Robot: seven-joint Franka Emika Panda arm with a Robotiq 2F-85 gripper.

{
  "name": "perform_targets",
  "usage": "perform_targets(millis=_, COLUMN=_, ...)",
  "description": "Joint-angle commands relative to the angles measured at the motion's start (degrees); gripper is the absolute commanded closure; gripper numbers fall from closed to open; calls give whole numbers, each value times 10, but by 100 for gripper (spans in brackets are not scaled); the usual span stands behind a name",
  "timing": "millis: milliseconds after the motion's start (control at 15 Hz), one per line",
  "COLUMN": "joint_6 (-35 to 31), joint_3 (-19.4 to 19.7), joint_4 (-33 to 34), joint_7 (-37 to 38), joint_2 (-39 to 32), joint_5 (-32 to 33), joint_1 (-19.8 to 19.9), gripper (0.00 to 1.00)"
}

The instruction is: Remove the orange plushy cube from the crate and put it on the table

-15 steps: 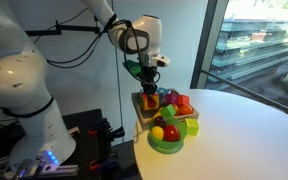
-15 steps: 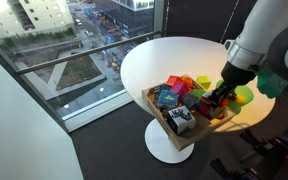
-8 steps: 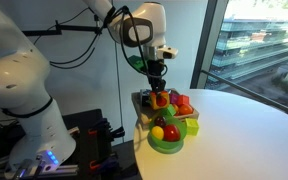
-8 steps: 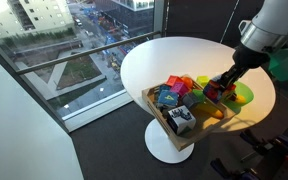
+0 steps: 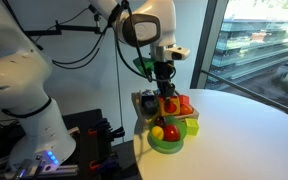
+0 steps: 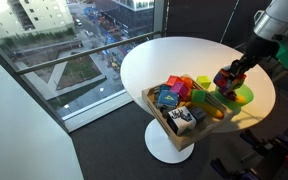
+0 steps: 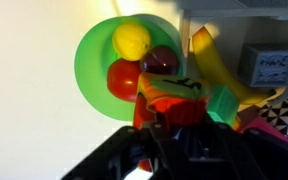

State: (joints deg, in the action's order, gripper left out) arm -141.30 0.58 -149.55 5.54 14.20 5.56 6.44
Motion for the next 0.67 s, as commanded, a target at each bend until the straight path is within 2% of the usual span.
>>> perform_targets(millis=0, joint_6=15, joint_3=16, joint_4=15, joint_7=22, joint_2=3, joint_5=25, joint_1=22, gripper=89)
perform_targets(millis=600, joint_6=12, joint_3=52, joint_4=28, joint_7=52, joint_2=-15, joint_5=59, joint_1=77, gripper=89)
